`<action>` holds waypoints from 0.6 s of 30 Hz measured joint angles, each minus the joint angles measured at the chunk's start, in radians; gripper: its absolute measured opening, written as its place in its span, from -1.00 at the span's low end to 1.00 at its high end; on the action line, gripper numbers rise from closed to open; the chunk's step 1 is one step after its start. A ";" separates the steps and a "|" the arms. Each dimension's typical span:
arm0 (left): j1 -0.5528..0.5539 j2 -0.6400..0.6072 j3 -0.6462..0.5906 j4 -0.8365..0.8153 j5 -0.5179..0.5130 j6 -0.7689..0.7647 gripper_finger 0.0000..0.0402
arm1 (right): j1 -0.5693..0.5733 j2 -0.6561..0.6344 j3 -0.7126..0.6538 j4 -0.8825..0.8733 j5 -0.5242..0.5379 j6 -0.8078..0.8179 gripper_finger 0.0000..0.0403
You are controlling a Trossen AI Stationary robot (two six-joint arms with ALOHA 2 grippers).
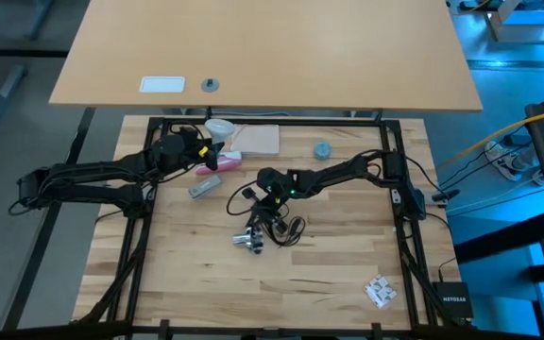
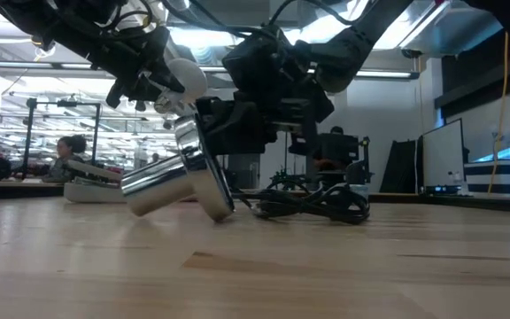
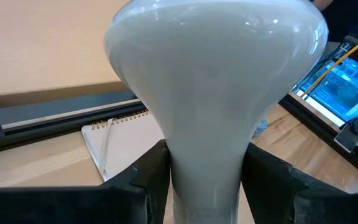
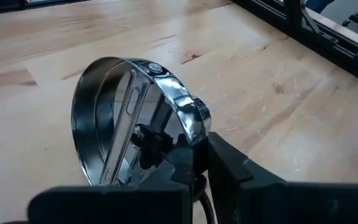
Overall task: Screw lightbulb
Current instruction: Insert the white lightbulb into the desk lamp
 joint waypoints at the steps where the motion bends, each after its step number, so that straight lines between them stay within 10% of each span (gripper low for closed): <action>1: 0.000 0.000 0.000 0.000 0.000 0.000 -0.23 | 0.000 0.000 0.000 0.000 0.005 0.000 -0.85; 18: 0.000 0.000 0.000 0.002 0.000 0.033 -0.23 | 0.000 -0.048 0.000 0.000 0.345 -0.105 -0.92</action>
